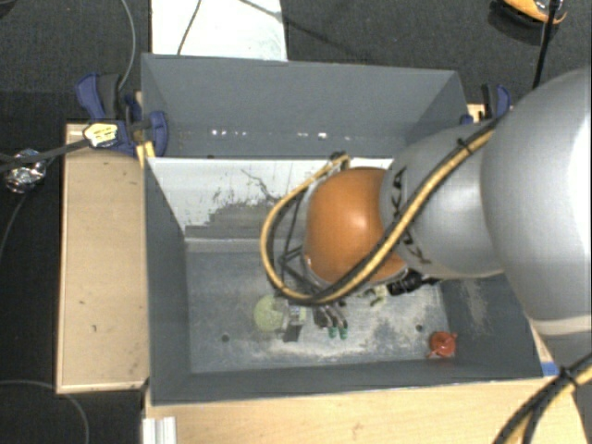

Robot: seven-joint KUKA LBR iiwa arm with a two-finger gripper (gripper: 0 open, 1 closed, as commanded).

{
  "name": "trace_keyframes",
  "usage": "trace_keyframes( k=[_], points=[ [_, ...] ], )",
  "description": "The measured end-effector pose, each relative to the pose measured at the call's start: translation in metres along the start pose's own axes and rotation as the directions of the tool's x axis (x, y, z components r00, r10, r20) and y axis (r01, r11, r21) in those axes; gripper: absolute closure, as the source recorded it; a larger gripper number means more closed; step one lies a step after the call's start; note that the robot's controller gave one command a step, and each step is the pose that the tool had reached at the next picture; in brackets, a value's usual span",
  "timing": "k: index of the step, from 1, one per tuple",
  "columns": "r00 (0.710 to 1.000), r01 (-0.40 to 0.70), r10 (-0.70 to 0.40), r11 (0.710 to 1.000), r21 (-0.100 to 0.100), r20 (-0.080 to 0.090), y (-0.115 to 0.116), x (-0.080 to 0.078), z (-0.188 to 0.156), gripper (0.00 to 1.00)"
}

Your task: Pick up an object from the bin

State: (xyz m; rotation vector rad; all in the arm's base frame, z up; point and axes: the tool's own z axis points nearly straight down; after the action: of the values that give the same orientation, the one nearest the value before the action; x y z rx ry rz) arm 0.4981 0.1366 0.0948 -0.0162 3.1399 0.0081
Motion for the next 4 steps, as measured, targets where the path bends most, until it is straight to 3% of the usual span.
trace_keyframes(
  k=[1,4],
  points=[
    [1.0,-0.001,0.001,1.0,0.002,-0.007,0.0,0.002,-0.012,1.0],
    [1.0,-0.005,0.005,1.0,-0.001,0.003,0.0,-0.001,-0.055,1.0]
  ],
)
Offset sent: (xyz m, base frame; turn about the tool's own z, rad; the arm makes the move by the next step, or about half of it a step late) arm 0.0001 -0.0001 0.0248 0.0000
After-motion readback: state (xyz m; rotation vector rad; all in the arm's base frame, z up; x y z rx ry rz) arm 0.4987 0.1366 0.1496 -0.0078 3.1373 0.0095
